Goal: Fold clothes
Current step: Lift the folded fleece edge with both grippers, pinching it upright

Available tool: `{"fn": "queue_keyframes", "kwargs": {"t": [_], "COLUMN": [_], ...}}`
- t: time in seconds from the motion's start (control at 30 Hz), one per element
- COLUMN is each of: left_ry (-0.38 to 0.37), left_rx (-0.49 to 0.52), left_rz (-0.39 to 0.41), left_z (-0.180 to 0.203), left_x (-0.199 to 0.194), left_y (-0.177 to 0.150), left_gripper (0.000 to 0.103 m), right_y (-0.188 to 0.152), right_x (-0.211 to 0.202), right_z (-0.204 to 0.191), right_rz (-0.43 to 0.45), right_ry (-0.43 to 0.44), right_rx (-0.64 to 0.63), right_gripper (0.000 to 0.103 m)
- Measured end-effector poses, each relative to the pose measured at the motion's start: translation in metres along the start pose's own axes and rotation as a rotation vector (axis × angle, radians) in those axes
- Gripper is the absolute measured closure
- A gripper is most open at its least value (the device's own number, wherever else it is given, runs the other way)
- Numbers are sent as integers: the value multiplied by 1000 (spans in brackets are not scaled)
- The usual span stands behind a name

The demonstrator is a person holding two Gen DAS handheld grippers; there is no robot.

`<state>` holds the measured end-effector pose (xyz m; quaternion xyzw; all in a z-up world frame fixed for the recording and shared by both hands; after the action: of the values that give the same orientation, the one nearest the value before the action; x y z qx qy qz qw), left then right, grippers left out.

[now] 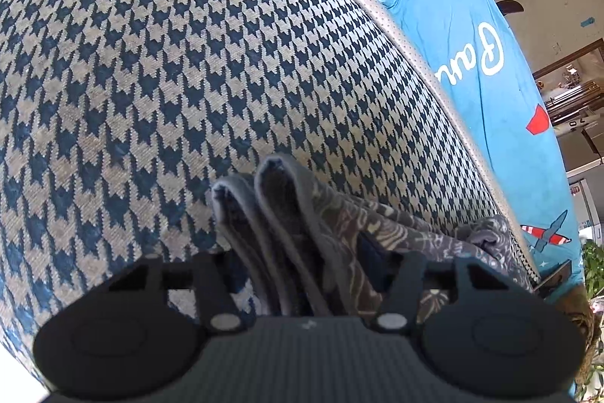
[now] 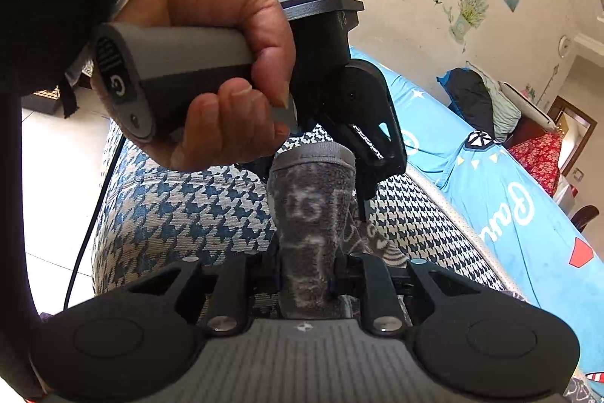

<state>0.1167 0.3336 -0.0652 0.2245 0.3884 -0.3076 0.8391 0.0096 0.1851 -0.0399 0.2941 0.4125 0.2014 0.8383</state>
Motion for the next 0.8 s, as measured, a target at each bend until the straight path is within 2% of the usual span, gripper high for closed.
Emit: {"fn": "queue_keyframes", "kwargs": {"t": [0.07, 0.13, 0.33, 0.53, 0.67, 0.8], "left_ry": [-6, -17, -138, -214, -208, -245], "left_rx": [13, 30, 43, 105, 175, 201], "left_rz": [13, 43, 127, 207, 255, 273], "left_z": [10, 21, 64, 115, 150, 185], "left_x": [2, 0, -10, -25, -29, -27], "left_y": [0, 1, 7, 1, -8, -20], "left_gripper": [72, 75, 75, 75, 75, 75], "right_y": [0, -1, -3, -6, -12, -22], "right_x": [-2, -6, -23, -48, -66, -83], "right_z": [3, 8, 29, 59, 79, 99], "right_rz": [4, 9, 36, 72, 93, 100], "right_ry": [-8, -18, -83, -177, -246, -301], "right_rx": [3, 8, 36, 69, 80, 112], "right_gripper": [85, 85, 85, 85, 85, 85]}}
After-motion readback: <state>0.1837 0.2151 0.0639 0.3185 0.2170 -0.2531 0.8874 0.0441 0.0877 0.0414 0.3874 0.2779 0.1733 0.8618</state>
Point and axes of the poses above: each gripper's, at about its wrist camera, not at the fingertips, and x roughly the way its jaws point, z to its right, y to its top, the point moved 9 cm from there along x, roughly the way its jaws point, and after that the axes turned 11 degrees about -z, right-handed, at the moved point
